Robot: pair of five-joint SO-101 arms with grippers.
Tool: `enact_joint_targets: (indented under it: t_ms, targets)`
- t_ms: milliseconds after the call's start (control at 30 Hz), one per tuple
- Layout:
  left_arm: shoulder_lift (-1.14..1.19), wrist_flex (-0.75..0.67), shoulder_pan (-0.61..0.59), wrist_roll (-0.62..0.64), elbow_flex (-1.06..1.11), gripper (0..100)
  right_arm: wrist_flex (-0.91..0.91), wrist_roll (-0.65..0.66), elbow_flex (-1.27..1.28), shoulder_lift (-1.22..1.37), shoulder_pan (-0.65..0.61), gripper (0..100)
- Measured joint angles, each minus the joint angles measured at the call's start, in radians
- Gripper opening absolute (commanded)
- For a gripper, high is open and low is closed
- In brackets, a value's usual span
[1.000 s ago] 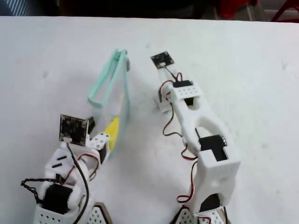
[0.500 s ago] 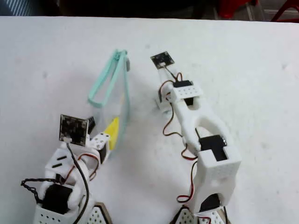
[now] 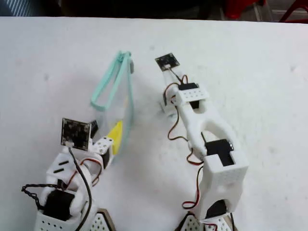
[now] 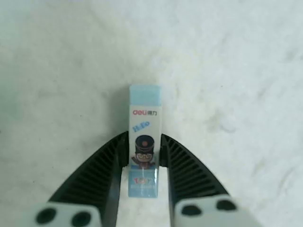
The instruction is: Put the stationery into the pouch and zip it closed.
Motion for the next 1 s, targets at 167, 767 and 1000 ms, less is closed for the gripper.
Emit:
enact_joint_targets:
  t_ms: [167, 767, 1000]
  targets:
    - [0.000, 0.000, 0.000, 0.000, 0.000, 20, 0.000, 0.000, 0.000, 0.000, 0.000, 1.7]
    - [0.000, 0.000, 0.000, 0.000, 0.000, 20, 0.015, 0.000, 0.002, -0.140, 0.000, 1.7]
    - [0.000, 0.000, 0.000, 0.000, 0.000, 20, 0.031, 0.000, 0.038, -0.334, 0.003, 1.7]
